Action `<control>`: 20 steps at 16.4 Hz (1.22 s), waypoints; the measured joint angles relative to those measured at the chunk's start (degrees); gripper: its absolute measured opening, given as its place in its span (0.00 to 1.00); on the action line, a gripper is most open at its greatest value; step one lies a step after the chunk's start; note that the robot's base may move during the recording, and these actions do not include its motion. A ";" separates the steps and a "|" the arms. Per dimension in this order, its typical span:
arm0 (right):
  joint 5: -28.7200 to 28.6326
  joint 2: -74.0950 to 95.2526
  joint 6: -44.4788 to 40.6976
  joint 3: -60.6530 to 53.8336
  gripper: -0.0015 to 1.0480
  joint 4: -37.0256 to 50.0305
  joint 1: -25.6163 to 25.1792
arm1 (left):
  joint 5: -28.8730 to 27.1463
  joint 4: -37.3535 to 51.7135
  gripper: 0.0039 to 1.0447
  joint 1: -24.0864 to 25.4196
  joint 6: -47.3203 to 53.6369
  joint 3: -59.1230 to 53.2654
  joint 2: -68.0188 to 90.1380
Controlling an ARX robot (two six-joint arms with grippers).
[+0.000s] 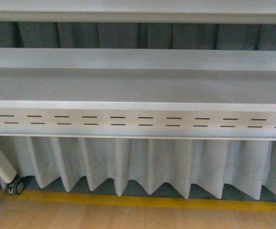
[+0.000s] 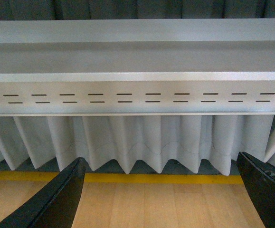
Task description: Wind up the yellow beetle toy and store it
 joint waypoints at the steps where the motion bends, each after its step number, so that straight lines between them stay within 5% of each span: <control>1: 0.00 0.00 0.00 0.00 0.94 0.00 0.00 | 0.00 0.00 0.94 0.00 0.00 0.00 0.00; 20: 0.00 0.00 0.00 0.00 0.94 0.00 0.00 | 0.00 0.00 0.94 0.00 0.00 0.00 0.00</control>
